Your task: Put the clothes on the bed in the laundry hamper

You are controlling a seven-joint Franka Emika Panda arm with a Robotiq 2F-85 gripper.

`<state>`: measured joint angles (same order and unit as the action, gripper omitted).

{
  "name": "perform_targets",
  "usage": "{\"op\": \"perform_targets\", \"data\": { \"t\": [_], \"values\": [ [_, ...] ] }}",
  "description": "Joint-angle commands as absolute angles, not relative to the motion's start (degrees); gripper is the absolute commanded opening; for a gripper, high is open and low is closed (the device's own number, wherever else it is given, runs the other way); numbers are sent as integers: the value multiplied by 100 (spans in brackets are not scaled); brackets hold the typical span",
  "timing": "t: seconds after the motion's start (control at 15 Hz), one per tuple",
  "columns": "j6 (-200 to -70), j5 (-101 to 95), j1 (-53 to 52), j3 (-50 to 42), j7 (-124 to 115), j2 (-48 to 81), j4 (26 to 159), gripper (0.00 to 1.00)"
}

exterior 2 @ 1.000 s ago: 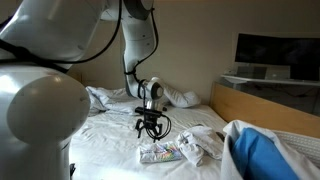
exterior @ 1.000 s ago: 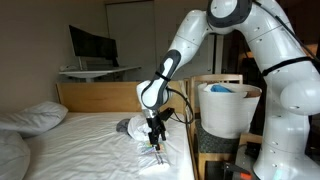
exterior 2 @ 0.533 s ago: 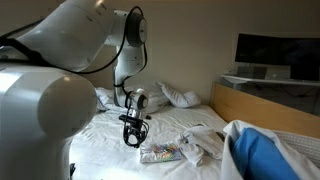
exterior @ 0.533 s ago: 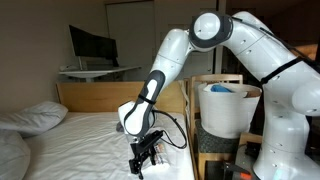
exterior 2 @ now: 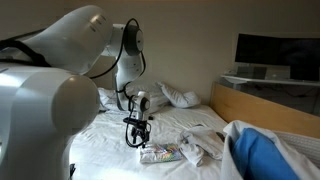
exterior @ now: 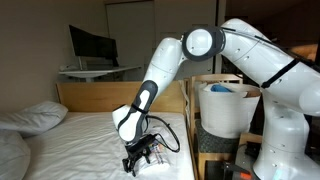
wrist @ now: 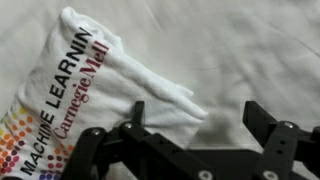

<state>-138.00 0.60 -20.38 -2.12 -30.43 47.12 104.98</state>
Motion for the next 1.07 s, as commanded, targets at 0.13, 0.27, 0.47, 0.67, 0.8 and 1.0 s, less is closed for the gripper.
{"op": "perform_targets", "data": {
  "t": [0.13,0.27,0.47,0.67,0.8,1.0],
  "values": [
    [-13715,-339,-2140,-749,-3431,4716,10370,100],
    [-13917,-361,-2012,-749,-3240,4699,10483,100],
    [-14386,-548,-1987,-940,-3256,4740,10625,100],
    [-14893,-615,-1947,-1082,-3204,4813,10743,100],
    [-15118,-641,-1971,-1172,-3182,4855,10824,100],
    [-14961,-574,-1915,-1178,-3077,4901,10862,100]
  ]
}}
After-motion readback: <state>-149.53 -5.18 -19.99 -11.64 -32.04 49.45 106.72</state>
